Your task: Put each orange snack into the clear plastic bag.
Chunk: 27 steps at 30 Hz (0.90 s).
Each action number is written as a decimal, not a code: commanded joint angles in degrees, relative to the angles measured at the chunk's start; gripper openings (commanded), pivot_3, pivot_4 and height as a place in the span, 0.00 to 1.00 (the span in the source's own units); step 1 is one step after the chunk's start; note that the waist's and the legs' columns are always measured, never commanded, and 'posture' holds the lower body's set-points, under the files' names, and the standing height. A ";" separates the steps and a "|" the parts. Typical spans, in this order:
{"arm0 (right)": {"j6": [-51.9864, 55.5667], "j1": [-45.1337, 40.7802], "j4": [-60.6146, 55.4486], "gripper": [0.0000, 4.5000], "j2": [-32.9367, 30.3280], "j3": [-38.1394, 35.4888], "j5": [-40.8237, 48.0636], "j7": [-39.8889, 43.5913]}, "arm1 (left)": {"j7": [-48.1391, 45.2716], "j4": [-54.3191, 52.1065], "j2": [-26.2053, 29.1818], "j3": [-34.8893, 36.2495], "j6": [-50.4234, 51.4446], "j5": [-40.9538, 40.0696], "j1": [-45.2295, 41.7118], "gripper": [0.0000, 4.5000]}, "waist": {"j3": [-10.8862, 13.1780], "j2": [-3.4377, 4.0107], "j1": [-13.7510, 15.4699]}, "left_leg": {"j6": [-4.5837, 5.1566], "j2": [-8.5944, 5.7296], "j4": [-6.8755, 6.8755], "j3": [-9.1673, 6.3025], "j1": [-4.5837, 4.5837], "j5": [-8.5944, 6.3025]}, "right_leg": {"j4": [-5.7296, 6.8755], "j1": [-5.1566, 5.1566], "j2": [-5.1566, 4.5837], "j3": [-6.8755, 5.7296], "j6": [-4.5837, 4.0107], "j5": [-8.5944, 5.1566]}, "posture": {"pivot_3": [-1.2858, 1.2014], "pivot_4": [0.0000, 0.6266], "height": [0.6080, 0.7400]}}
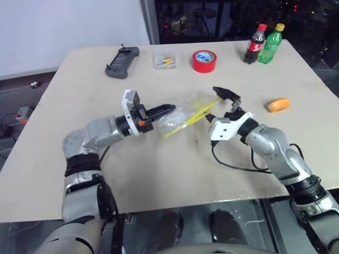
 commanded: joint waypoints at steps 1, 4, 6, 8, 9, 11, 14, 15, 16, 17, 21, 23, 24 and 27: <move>-3.72 -1.74 1.02 0.88 -1.05 -0.59 1.18 1.74 | -4.07 1.07 3.42 -2.21 1.93 -1.45 -1.52 0.00 | 0.00 0.00 0.00 | 0.00 0.00 0.00 0.00 0.00 0.00 | 0.00 0.00 0.00 0.00 0.00 0.00 | 0.52 0.24 1.00; -5.34 -1.83 1.86 0.63 -1.64 -1.24 1.72 2.88 | -5.84 2.51 5.40 -4.15 1.92 -1.45 -2.54 0.00 | 0.00 0.00 -0.01 | 0.00 0.00 0.00 -0.02 0.00 0.00 | 0.00 0.00 0.01 -0.01 0.00 0.00 | 0.52 0.24 1.00; -5.91 -1.80 2.11 0.42 -1.93 -1.69 2.09 3.44 | -6.61 3.29 6.25 -5.11 1.64 -1.45 -3.11 0.00 | 0.00 0.00 0.00 | 0.00 0.00 0.00 -0.02 0.00 0.00 | 0.00 0.00 0.01 -0.01 0.00 0.00 | 0.52 0.24 1.00; -6.26 -1.76 2.23 0.24 -2.04 -1.98 2.39 3.89 | -7.15 3.68 6.78 -5.83 1.34 -1.45 -3.37 0.00 | 0.00 0.00 -0.01 | 0.00 0.00 0.00 -0.02 0.00 0.00 | -0.01 0.00 0.01 -0.01 0.00 0.00 | 0.52 0.24 1.00; -6.29 -1.81 2.26 0.16 -1.95 -2.07 2.61 4.18 | -7.17 3.64 6.83 -6.04 0.97 -1.45 -3.41 0.00 | 0.00 0.00 -0.06 | 0.00 0.00 0.00 -0.02 0.00 0.00 | -0.01 0.00 0.01 -0.01 0.00 0.00 | 0.52 0.24 1.00; -6.18 -2.04 2.38 0.01 -1.62 -2.25 3.20 4.72 | -6.72 2.26 6.77 -6.45 -0.55 -1.41 -3.12 0.00 | 0.00 0.00 -0.12 | 0.00 0.00 0.00 -0.02 0.00 0.00 | -0.01 0.00 0.01 0.01 0.00 0.00 | 0.52 0.24 1.00; -4.84 -3.06 3.49 0.01 -0.73 -3.25 5.44 5.89 | -8.11 -4.92 6.80 -6.12 -4.03 5.13 -1.85 0.00 | 0.00 0.00 -0.13 | 0.00 0.02 0.00 -0.02 0.00 0.00 | 0.00 -0.01 0.02 0.00 0.00 0.00 | 0.52 0.24 1.00; -3.49 -3.77 4.27 0.01 -0.27 -3.98 7.58 7.22 | -9.34 -7.71 7.18 -6.04 -5.94 9.33 -1.19 0.00 | 0.00 0.00 -0.19 | 0.00 0.02 0.00 -0.01 0.00 0.00 | -0.01 -0.01 0.01 0.00 -0.01 0.00 | 0.52 0.24 1.00; -1.99 -4.56 5.03 0.01 0.21 -4.77 9.64 8.44 | -10.41 -9.99 7.77 -6.26 -7.66 13.30 -0.57 0.00 | 0.00 0.00 -0.20 | 0.00 0.03 -0.01 0.05 0.00 0.00 | -0.01 0.01 0.00 0.05 -0.01 0.01 | 0.52 0.24 1.00; -0.72 -5.50 5.91 0.00 0.49 -5.45 11.17 9.38 | -12.02 -11.89 8.40 -6.54 -8.69 16.43 0.02 0.06 | 0.00 0.00 -0.23 | 0.00 0.04 -0.01 0.06 0.00 0.00 | -0.01 0.01 0.00 0.06 -0.01 0.01 | 0.52 0.24 1.00; 2.08 -11.13 11.85 0.00 -1.09 -5.90 14.06 15.55 | -19.97 -21.87 11.94 -9.00 -17.86 32.32 2.62 0.38 | 0.02 0.02 -0.21 | 0.00 0.07 -0.09 0.13 0.00 0.00 | -0.03 0.00 0.03 0.12 -0.02 0.01 | 0.52 0.24 1.00; 4.95 -15.64 16.96 0.00 -1.60 -5.71 14.46 18.82 | -28.70 -34.95 19.01 -15.25 -32.91 50.81 6.42 0.45 | 0.09 -0.01 -0.61 | 0.00 0.08 -0.13 0.16 -0.01 0.00 | -0.07 0.00 0.02 0.12 -0.03 0.01 | 0.52 0.24 1.00; 5.96 -17.24 18.80 0.00 -1.59 -5.68 14.47 19.56 | -32.43 -40.39 22.19 -18.27 -40.14 59.12 8.51 0.45 | 0.11 -0.02 -0.93 | 0.00 0.10 -0.17 0.24 -0.03 0.00 | -0.08 -0.03 0.03 0.17 -0.04 0.02 | 0.52 0.24 1.00; 7.07 -20.30 22.06 0.00 -0.77 -5.50 14.58 20.12 | -33.84 -50.05 24.93 -20.88 -51.92 72.57 12.31 0.45 | 0.12 0.02 -0.72 | 0.00 0.11 -0.40 0.27 -0.05 -0.01 | -0.29 -0.08 -0.03 0.20 -0.06 0.02 | 0.52 0.24 1.00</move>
